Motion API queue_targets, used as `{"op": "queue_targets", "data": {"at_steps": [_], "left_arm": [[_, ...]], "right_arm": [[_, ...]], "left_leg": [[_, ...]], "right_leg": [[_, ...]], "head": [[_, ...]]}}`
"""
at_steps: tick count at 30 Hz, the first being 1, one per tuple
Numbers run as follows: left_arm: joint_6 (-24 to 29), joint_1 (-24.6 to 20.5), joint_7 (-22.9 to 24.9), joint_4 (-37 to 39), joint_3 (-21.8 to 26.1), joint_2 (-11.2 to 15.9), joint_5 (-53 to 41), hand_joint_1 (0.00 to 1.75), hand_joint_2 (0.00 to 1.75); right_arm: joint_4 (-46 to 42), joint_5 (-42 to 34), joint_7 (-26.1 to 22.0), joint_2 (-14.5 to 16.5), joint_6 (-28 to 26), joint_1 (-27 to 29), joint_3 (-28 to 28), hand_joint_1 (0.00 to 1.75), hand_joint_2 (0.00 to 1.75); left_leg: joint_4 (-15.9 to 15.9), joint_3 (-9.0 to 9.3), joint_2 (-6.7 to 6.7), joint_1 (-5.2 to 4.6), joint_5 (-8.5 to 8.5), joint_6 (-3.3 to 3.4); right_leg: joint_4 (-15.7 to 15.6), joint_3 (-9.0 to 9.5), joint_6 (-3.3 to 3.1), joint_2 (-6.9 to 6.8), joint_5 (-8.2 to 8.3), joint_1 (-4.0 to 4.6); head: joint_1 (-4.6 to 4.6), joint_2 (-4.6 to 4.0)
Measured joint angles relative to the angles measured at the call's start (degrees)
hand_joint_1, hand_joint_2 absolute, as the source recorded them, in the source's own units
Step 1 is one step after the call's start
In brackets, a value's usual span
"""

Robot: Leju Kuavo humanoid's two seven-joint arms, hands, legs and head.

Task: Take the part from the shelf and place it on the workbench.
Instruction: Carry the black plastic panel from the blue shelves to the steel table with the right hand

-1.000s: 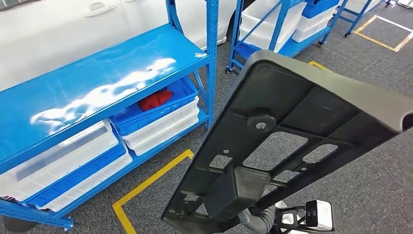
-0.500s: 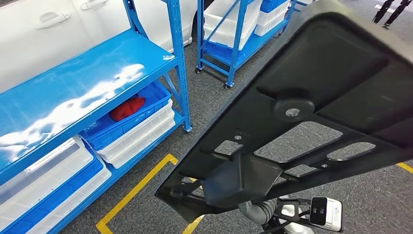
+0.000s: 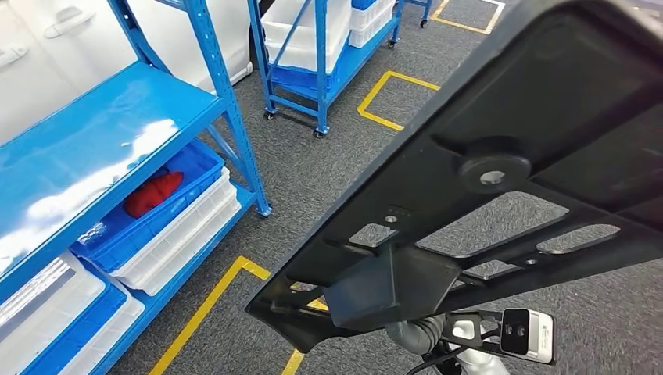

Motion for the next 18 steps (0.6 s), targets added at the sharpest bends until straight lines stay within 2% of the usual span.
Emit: {"op": "queue_targets", "data": {"at_steps": [1, 3, 4, 5, 6, 7, 8, 10, 11, 12, 14, 15, 16, 18], "left_arm": [[0.0, -0.02, -0.02, 0.0, 0.0, 0.06, 0.02, 0.0, 1.75], [0.01, 0.2, -0.25, 0.0, 0.01, 0.22, 0.2, 0.0, 1.75], [0.01, 0.38, -0.39, 0.0, 0.04, 0.32, 0.3, 0.0, 1.75], [0.02, 0.52, -0.54, 0.0, 0.08, 0.41, 0.4, 0.0, 1.75], [0.02, 0.61, -0.62, 0.0, 0.12, 0.49, 0.44, 0.0, 1.75], [0.03, 0.65, -0.65, 0.0, 0.16, 0.61, 0.46, 0.0, 1.75], [0.06, 0.64, -0.64, 0.0, 0.19, 0.76, 0.46, 0.0, 1.75], [0.18, 0.62, -0.59, -0.01, 0.26, 1.14, 0.43, 0.0, 1.75], [0.26, 0.6, -0.51, -0.01, 0.31, 1.31, 0.41, 0.0, 1.75], [0.33, 0.56, -0.4, -0.02, 0.36, 1.45, 0.41, 0.0, 1.75], [0.44, 0.36, -0.14, -0.02, 0.48, 1.64, 0.56, 0.0, 1.75], [0.48, 0.24, -0.04, -0.02, 0.57, 1.7, 0.73, 0.0, 1.75], [0.55, 0.18, 0.05, -0.02, 0.67, 1.72, 0.91, 0.0, 1.75], [0.74, 0.34, 0.28, -0.02, 0.87, 1.73, 1.17, 0.0, 1.75]], "right_arm": [[0.08, -0.04, 0.0, 0.07, -0.01, -0.17, -0.01, 1.75, 1.75], [0.32, -0.29, 0.0, 0.28, -0.09, -0.53, -0.01, 1.75, 1.75], [0.49, -0.52, 0.0, 0.4, -0.23, -0.64, -0.01, 1.75, 1.75], [0.68, -0.85, 0.0, 0.51, -0.5, -0.75, 0.01, 1.75, 1.75], [0.89, -1.23, 0.0, 0.6, -0.93, -0.95, 0.08, 1.75, 1.75], [1.11, -1.67, 0.0, 0.72, -1.57, -1.29, 0.22, 1.75, 1.75], [1.33, -2.14, 0.0, 0.85, -2.37, -1.78, 0.46, 1.75, 1.75], [1.73, -3.15, 0.03, 1.06, -4.02, -3.02, 1.06, 1.75, 1.75], [1.9, -3.69, 0.06, 1.14, -4.7, -3.59, 1.35, 1.75, 1.75], [2.05, -4.18, 0.1, 1.17, -5.18, -4.03, 1.58, 1.75, 1.75], [2.3, -4.99, 0.16, 1.2, -5.74, -4.56, 1.9, 1.75, 1.75], [2.43, -5.33, 0.18, 1.19, -5.89, -4.79, 2.0, 1.75, 1.75], [2.6, -5.62, 0.2, 1.19, -6.01, -5.1, 2.1, 1.75, 1.75], [3.19, -6.14, 0.21, 1.18, -6.09, -5.62, 2.26, 1.75, 1.75]], "left_leg": [[1.8, -0.68, -1.38, 0.16, -1.26, -0.22], [8.86, -3.89, -4.26, 0.35, -5.05, -0.42], [12.81, -5.83, -4.71, 0.38, -6.61, -0.47], [15.55, -7.31, -4.91, 0.37, -7.22, -0.51], [16.21, -7.89, -4.98, 0.37, -6.64, -0.51], [14.49, -7.39, -5.08, 0.4, -4.96, -0.46], [10.82, -5.98, -5.51, 0.46, -2.55, -0.39], [3.31, -2.97, -7.65, 0.59, 0.81, -0.15], [1.23, -2.16, -8.46, 0.58, 1.44, 0.03], [0.51, -1.9, -8.85, 0.47, 1.44, 0.27], [0.17, -1.8, -7.84, 0.37, 1.77, 1.01], [-0.06, -1.7, -7.3, 0.4, 2.0, 1.43], [-0.31, -1.64, -6.67, 0.46, 2.19, 1.86], [-0.52, -1.59, -5.36, 0.35, 2.28, 2.36]], "right_leg": [[-0.21, 0.07, -0.37, 0.64, 0.17, -0.17], [-0.32, 0.09, -0.82, 1.99, 0.32, -0.25], [-0.29, 0.06, -0.89, 2.74, 0.34, -0.19], [-0.25, 0.07, -0.9, 3.55, 0.35, -0.13], [-0.18, 0.08, -0.9, 4.35, 0.35, -0.09], [-0.08, 0.11, -0.88, 5.16, 0.33, -0.08], [0.07, 0.14, -0.81, 5.95, 0.3, -0.11], [0.57, -0.1, -0.45, 7.41, 0.19, -0.1], [0.77, -0.34, -0.14, 8.0, 0.19, -0.13], [0.85, -0.58, 0.24, 8.55, 0.27, -0.2], [0.8, -0.9, 1.01, 9.1, 0.47, -0.36], [1.25, -1.16, 1.31, 8.29, 0.17, -0.33], [2.6, -1.82, 1.59, 6.93, -0.73, -0.26], [8.74, -4.79, 2.05, 3.78, -4.11, -0.3]], "head": [[0.0, 0.0], [0.0, 0.0], [0.0, 0.0], [0.0, 0.0], [0.0, 0.0], [0.0, 0.0], [0.0, 0.0], [0.0, 0.0], [0.0, 0.0], [0.0, 0.0], [0.0, 0.0], [0.01, 0.0], [0.01, 0.0], [0.01, 0.0]]}}
